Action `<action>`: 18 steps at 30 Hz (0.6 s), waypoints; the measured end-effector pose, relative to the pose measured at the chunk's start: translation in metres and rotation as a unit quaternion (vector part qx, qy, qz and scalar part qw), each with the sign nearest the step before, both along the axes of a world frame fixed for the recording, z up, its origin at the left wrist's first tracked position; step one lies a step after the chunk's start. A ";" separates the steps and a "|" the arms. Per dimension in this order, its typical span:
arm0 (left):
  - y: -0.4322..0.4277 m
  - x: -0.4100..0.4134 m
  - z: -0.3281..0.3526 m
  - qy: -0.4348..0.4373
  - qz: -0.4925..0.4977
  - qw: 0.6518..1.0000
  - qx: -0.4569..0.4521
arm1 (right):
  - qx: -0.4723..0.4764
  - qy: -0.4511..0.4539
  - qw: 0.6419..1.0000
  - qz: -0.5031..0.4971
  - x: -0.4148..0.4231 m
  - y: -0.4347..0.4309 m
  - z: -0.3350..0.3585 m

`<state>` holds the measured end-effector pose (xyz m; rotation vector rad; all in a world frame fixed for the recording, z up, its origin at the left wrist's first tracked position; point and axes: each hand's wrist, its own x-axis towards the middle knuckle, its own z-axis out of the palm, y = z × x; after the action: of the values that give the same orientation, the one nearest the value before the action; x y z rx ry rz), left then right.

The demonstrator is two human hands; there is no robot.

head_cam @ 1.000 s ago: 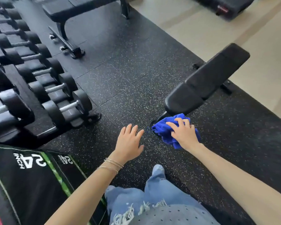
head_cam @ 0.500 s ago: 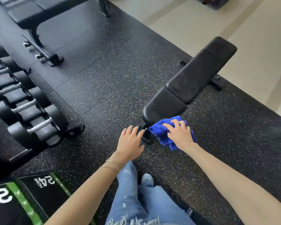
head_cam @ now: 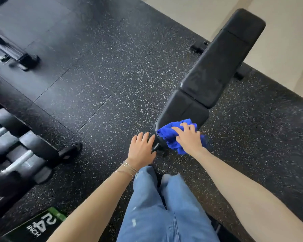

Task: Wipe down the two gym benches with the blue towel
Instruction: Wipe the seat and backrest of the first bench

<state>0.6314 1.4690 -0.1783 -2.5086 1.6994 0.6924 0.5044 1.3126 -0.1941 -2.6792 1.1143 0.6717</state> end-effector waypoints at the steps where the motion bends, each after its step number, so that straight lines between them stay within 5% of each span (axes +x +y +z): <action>1: -0.006 0.004 -0.013 0.011 0.001 1.000 -0.001 | 0.010 -0.006 1.000 -0.011 0.006 0.000 -0.015; 5: -0.022 0.017 -0.072 0.028 0.016 0.999 0.004 | 0.074 -0.044 0.990 -0.111 0.025 0.013 -0.087; 9: -0.030 0.031 -0.116 0.050 0.041 0.998 0.009 | 0.033 -0.083 0.987 -0.134 0.039 0.034 -0.135; 13: -0.044 0.047 -0.136 0.051 0.035 0.998 -0.009 | -0.027 -0.150 0.986 -0.068 0.055 0.011 -0.160; 18: -0.066 0.055 -0.137 0.057 0.048 0.997 -0.015 | 0.004 -0.178 0.984 -0.027 0.083 -0.034 -0.169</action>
<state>0.6863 1.4033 -0.3152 -2.6345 1.6442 0.8397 0.5874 1.2790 -0.3626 -2.6092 1.0759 0.1730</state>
